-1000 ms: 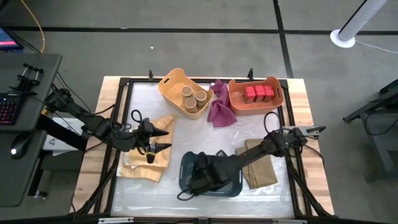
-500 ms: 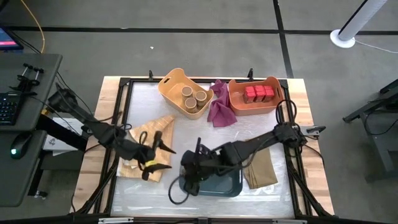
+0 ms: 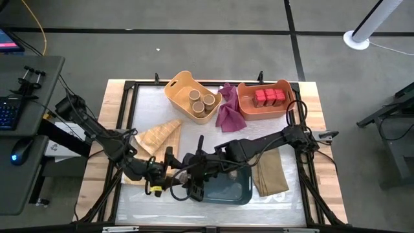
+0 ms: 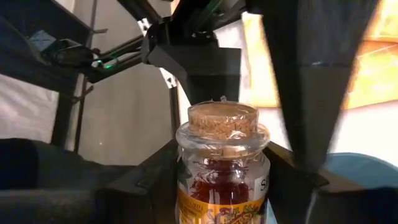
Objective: Sort spices by type
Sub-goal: Put the transparent seasoning bottle into the blue bin
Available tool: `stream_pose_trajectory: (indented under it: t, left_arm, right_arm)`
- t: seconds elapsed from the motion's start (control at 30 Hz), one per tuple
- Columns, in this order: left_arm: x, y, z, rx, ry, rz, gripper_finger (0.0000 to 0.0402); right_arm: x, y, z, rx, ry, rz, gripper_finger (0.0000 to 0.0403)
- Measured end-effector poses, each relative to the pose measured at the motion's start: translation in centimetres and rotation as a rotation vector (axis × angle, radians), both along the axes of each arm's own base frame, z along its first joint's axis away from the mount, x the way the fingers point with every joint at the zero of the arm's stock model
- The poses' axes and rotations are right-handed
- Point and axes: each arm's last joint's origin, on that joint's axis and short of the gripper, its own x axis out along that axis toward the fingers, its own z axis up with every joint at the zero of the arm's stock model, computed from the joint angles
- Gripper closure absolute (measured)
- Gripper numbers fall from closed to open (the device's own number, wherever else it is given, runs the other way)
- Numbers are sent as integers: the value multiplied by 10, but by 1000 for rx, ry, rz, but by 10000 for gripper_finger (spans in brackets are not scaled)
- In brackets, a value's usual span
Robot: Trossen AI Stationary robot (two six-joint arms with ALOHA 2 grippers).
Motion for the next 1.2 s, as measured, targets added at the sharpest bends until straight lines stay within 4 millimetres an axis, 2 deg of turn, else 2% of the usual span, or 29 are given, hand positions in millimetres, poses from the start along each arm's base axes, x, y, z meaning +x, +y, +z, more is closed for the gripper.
stream_pose_trajectory:
  t: [0.37,0.77,0.9,1.2]
  left_arm:
    - [2,-3,5,40,-18,-82,149]
    - [-3,-10,8,56,-49,-110,229]
    - [-7,-15,9,130,-74,-127,223]
    - [-10,-19,11,301,-117,-131,176]
  right_arm:
    - [1,0,1,48,-1,21,213]
    - [3,-2,2,73,-3,24,206]
    - [4,-4,3,89,-7,35,205]
    - [12,-20,5,153,-25,53,205]
